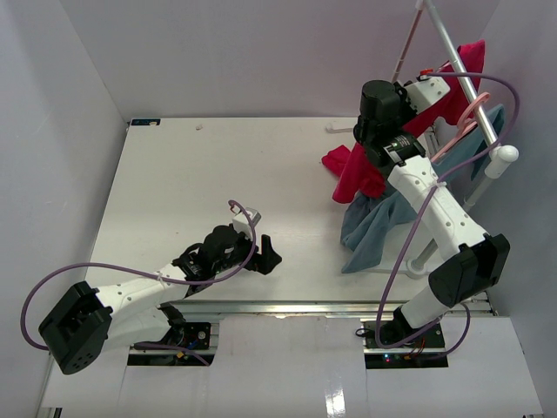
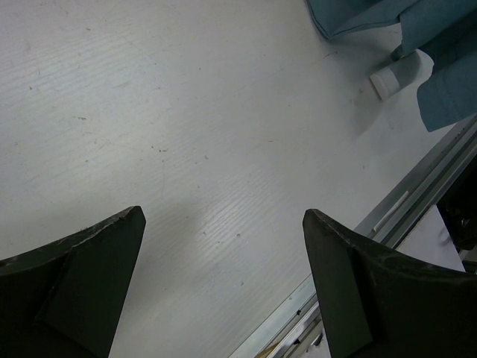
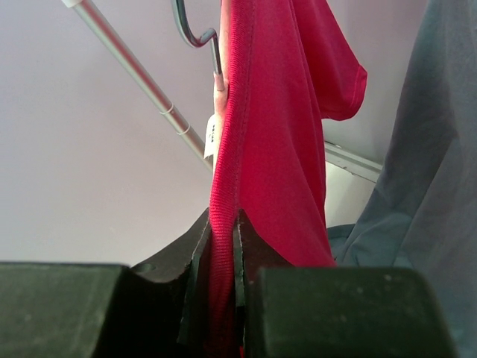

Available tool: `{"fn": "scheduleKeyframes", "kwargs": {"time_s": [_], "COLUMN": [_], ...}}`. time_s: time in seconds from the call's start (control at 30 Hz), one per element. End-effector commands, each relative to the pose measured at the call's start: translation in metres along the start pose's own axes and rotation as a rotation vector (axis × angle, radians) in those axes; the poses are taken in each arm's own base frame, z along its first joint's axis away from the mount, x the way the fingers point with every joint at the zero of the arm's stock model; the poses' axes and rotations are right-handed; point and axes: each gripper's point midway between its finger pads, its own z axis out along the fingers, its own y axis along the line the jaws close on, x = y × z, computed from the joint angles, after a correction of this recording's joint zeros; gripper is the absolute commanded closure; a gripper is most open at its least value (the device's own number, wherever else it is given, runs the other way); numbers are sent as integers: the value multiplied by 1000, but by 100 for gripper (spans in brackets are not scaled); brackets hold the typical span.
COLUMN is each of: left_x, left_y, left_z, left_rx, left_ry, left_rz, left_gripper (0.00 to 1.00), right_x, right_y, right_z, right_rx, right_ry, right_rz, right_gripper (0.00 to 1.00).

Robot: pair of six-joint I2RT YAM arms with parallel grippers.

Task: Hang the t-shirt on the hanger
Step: Place the hanger at the clothesline.

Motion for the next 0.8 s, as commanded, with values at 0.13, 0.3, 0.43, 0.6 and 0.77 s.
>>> {"fn": "scheduleKeyframes", "kwargs": {"time_s": [0.13, 0.3, 0.43, 0.6, 0.77], "left_x": [-14, -13, -11, -9, -11], "left_y": [-12, -12, -13, -15, -17], "left_z": [-1, 0, 1, 3, 1], "left_rx": [43, 46, 52, 61, 68], "left_ry": [-37, -35, -27, -13, -24], "left_rz": [8, 6, 5, 5, 7], "left_gripper": [2, 2, 2, 2, 2], "right_x": [-50, -55, -59, -57, -50], "right_y": [11, 1, -7, -11, -15], "right_z": [2, 6, 14, 21, 22], "right_rx": [42, 68, 78, 93, 101], "right_ry": [-102, -119, -128, -129, -122], "right_rz": [185, 220, 251, 244, 253], "right_gripper": [92, 92, 92, 92, 92]}}
